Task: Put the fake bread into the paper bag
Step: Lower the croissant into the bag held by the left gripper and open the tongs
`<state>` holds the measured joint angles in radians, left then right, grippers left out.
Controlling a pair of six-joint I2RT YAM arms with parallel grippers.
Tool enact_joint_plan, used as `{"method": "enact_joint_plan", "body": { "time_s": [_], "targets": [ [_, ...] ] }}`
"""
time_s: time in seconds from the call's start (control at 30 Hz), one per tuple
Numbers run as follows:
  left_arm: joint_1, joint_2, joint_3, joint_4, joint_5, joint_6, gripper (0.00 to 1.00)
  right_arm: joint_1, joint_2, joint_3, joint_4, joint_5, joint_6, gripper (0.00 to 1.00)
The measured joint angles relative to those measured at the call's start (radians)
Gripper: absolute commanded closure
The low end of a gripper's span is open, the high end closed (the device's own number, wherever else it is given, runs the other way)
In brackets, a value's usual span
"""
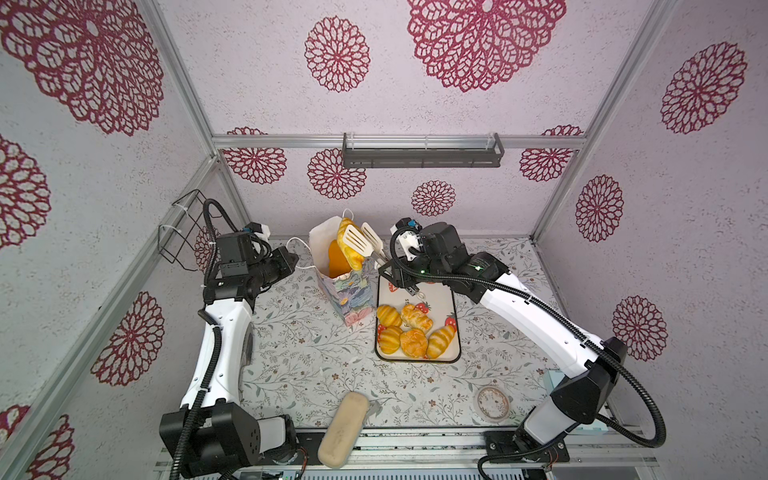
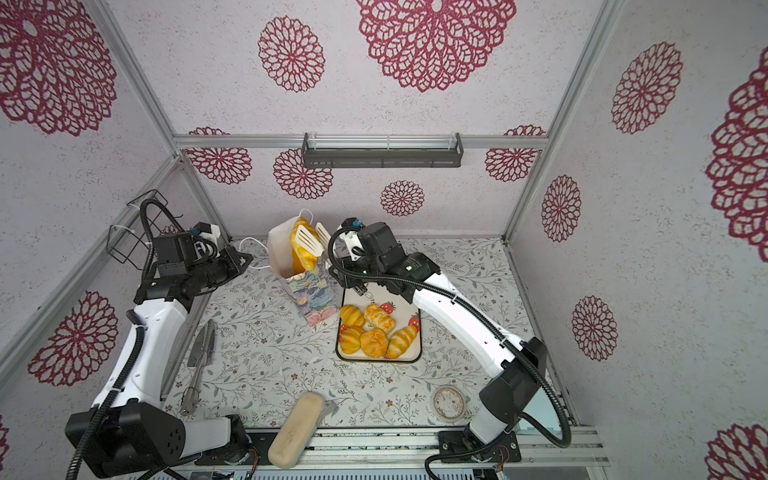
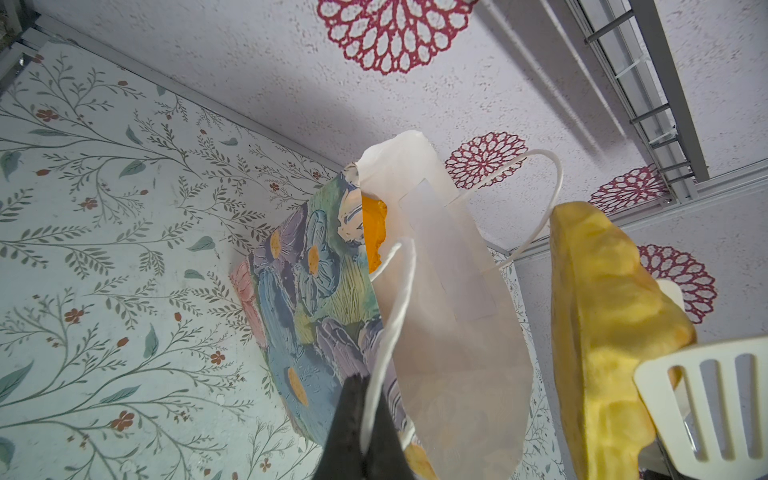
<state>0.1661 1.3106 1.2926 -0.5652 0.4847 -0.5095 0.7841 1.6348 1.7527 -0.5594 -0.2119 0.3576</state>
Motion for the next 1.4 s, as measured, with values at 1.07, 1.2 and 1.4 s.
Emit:
{"method": "enact_joint_plan", "body": {
  "time_s": [1.07, 1.2, 1.4],
  "targets": [
    [0.000, 0.000, 0.000, 0.000, 0.000, 0.000, 1.00, 0.048, 0.179, 0.168, -0.054, 0.021, -0.025, 0.56],
    [0.000, 0.000, 0.000, 0.000, 0.000, 0.000, 1.00, 0.048, 0.185, 0.168, -0.062, 0.026, -0.025, 0.53],
    [0.000, 0.000, 0.000, 0.000, 0.000, 0.000, 1.00, 0.048, 0.185, 0.168, -0.070, 0.027, -0.025, 0.48]
  ]
}}
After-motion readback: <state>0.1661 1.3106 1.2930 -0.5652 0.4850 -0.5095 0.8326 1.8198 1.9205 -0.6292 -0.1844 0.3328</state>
